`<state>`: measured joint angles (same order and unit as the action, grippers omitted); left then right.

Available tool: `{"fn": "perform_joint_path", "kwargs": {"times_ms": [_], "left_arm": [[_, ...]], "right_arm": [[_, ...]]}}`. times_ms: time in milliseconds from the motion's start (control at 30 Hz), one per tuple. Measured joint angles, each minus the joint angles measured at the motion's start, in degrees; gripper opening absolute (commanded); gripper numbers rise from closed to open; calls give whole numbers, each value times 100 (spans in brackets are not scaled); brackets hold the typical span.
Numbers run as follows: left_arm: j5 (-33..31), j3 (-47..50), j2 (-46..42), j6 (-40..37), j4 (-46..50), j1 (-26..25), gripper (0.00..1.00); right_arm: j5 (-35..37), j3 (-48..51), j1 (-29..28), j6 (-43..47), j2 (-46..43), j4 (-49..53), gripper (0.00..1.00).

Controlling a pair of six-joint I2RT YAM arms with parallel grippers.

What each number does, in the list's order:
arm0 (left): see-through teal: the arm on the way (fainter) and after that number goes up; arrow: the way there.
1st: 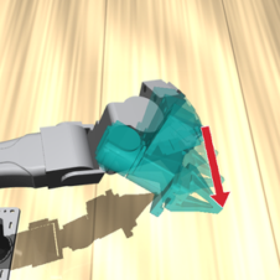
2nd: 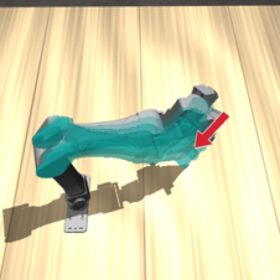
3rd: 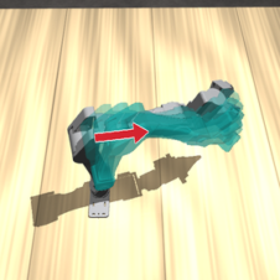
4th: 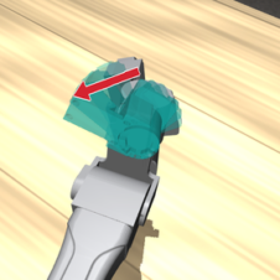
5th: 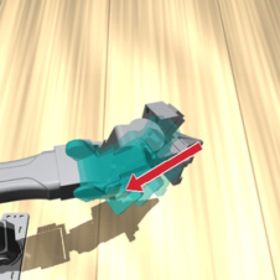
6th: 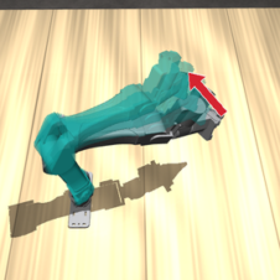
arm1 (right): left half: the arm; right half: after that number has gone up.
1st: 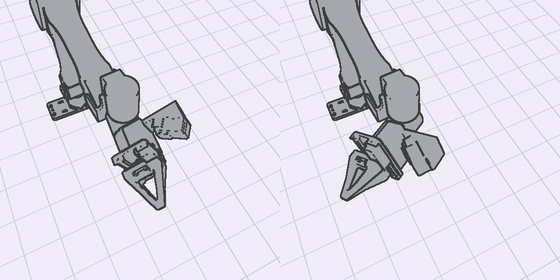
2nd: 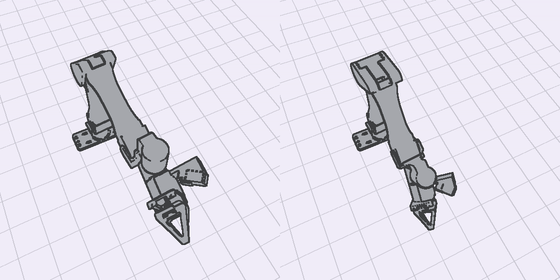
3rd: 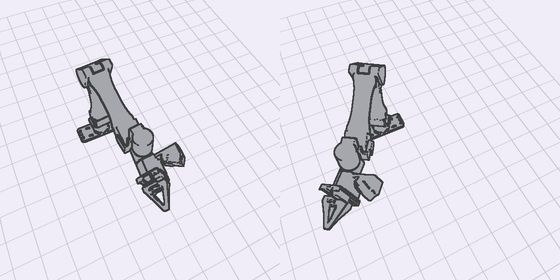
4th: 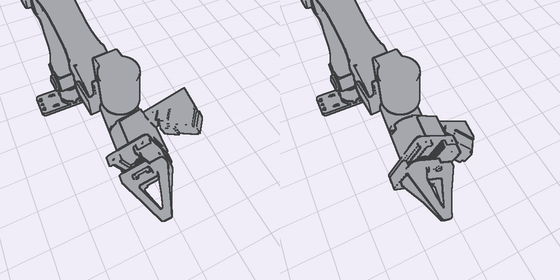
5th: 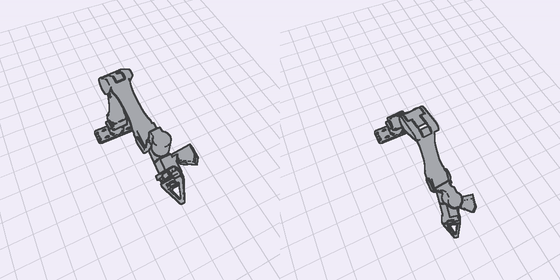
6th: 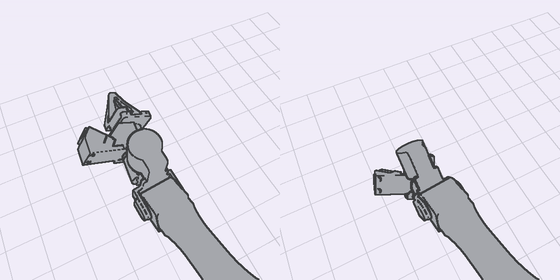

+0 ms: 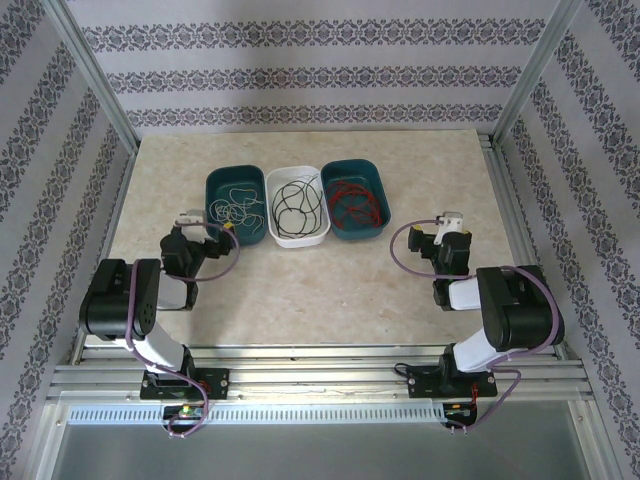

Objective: Untangle the cables

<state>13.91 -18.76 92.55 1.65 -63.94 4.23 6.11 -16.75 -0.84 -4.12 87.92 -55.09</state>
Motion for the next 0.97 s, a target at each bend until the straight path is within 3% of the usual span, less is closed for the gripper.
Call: {"fn": "perform_joint_path", "kwargs": {"times_ms": [333,733,967], "left_arm": [[-323,-131,-61,2,455,-9,99],[199,-61,-61,-168,457,-9,99],[59,-146,-61,-153,619,-9,99]], "right_arm": [[2,-188,0,0,0,-103,98],[2,-188,0,0,0,-103,98],[2,-188,0,0,0,-103,98]]}}
